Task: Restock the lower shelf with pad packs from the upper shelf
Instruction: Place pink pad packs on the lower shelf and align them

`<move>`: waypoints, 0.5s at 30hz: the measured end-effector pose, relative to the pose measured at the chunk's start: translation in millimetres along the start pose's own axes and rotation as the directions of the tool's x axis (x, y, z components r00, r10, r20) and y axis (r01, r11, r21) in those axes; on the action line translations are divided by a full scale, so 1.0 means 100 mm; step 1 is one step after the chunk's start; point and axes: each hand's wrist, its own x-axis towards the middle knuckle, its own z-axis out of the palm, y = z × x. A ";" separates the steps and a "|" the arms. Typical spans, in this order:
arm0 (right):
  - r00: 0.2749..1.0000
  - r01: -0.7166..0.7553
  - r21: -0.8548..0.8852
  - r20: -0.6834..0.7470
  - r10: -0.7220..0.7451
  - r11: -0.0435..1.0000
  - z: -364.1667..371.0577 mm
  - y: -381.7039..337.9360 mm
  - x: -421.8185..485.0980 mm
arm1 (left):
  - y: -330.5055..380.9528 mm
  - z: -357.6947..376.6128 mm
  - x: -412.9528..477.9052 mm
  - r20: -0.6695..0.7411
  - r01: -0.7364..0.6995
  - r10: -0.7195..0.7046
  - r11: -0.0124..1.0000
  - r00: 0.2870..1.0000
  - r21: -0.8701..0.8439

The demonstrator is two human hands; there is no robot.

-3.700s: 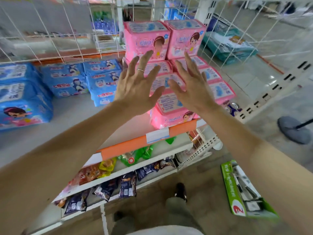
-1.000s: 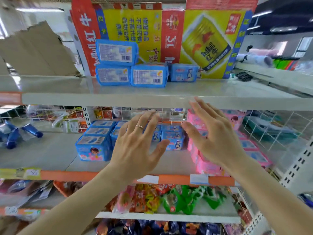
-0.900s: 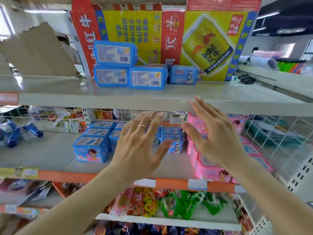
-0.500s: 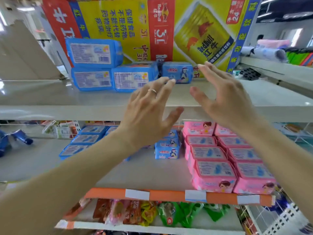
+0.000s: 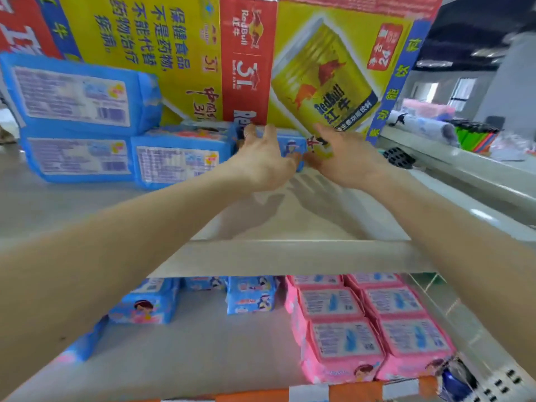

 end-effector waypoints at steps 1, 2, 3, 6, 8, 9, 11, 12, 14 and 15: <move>0.999 -0.006 -0.002 0.047 0.007 1.000 0.01 0.01 0.09 | 0.02 0.02 0.07 0.037 0.033 -0.032 0.999 0.999 -0.003; 0.996 -0.013 0.002 0.091 0.013 1.000 0.02 0.02 0.18 | 0.03 0.03 0.12 0.065 0.060 -0.058 0.998 0.996 -0.020; 0.993 -0.009 0.010 0.122 0.008 1.000 0.05 0.03 0.25 | 0.04 0.05 0.17 0.080 0.081 -0.078 0.996 0.994 -0.047; 0.978 0.011 0.043 0.207 -0.019 0.999 0.22 0.01 0.38 | 0.03 0.10 0.25 0.074 0.116 -0.106 0.984 0.992 -0.136; 0.975 0.012 0.104 0.219 -0.034 0.995 0.37 0.05 0.46 | 0.01 0.11 0.28 0.022 0.120 -0.118 0.973 0.993 -0.196; 0.977 0.013 0.123 0.210 -0.039 0.992 0.43 0.09 0.50 | 0.00 0.10 0.29 -0.014 0.113 -0.120 0.964 0.993 -0.241; 0.981 0.015 0.205 0.184 -0.054 0.979 0.42 0.16 0.51 | -0.02 0.08 0.26 -0.063 0.077 -0.103 0.944 0.993 -0.321; 0.985 0.015 0.283 0.159 -0.063 0.959 0.38 0.21 0.50 | -0.03 0.07 0.24 -0.078 0.055 -0.086 0.939 0.993 -0.339; 0.994 0.045 0.444 0.073 -0.086 0.895 0.29 0.33 0.44 | -0.04 0.08 0.18 -0.105 0.007 -0.046 0.938 0.993 -0.346; 0.996 0.067 0.496 0.022 -0.090 0.865 0.25 0.39 0.41 | -0.04 0.09 0.15 -0.132 -0.021 -0.026 0.938 0.991 -0.346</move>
